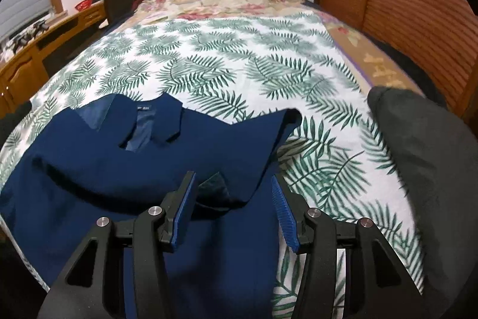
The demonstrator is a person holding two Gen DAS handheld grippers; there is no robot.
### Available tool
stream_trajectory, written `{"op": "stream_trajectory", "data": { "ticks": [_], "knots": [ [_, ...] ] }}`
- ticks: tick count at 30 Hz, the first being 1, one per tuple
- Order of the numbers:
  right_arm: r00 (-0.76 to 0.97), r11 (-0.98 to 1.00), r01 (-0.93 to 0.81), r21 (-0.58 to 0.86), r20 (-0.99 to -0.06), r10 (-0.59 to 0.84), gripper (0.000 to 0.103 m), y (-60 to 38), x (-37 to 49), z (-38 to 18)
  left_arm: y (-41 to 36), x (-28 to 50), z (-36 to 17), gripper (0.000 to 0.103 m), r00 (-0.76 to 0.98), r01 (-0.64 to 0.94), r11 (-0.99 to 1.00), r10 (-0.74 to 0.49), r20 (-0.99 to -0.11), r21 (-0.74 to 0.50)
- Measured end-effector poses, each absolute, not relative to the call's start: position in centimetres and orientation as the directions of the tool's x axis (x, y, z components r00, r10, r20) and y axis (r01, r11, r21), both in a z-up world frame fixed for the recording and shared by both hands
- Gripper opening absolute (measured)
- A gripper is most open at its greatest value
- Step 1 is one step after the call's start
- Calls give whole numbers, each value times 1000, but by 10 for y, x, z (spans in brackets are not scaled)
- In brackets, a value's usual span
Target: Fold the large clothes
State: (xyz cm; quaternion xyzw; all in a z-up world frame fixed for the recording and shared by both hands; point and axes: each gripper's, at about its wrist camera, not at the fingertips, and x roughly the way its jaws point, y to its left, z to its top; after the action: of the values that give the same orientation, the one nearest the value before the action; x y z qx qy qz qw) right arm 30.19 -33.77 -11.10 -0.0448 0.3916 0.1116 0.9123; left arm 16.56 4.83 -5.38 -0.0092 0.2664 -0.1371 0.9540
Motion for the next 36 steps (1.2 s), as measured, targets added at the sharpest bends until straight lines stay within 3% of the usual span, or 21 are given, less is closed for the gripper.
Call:
{"op": "stream_trajectory", "data": {
  "ticks": [19,24,25,26,27,36],
  "knots": [
    [581,970,-173,169,-778,239,49,-344,340,-115,35,164,-56,29,811,283,957,-278,-514,-71],
    [521,959,-226,173,-810,269,38,-324,338,-123,35,164,-55,29,813,284,957,-277,-512,-66],
    [514,958,-238,163,-815,266,30,-319,337,-125,35,165,-55,29,813,284,957,-276,-513,-64],
    [507,955,-254,156,-819,269,14,-315,337,-125,35,165,-55,29,813,284,957,-274,-514,-62],
    [500,949,-277,149,-821,275,7,-309,336,-126,35,165,-55,29,813,284,957,-273,-515,-60],
    [664,921,-389,-5,-695,277,4,-254,340,-72,37,163,-55,29,818,274,960,-265,-511,-59]
  ]
}}
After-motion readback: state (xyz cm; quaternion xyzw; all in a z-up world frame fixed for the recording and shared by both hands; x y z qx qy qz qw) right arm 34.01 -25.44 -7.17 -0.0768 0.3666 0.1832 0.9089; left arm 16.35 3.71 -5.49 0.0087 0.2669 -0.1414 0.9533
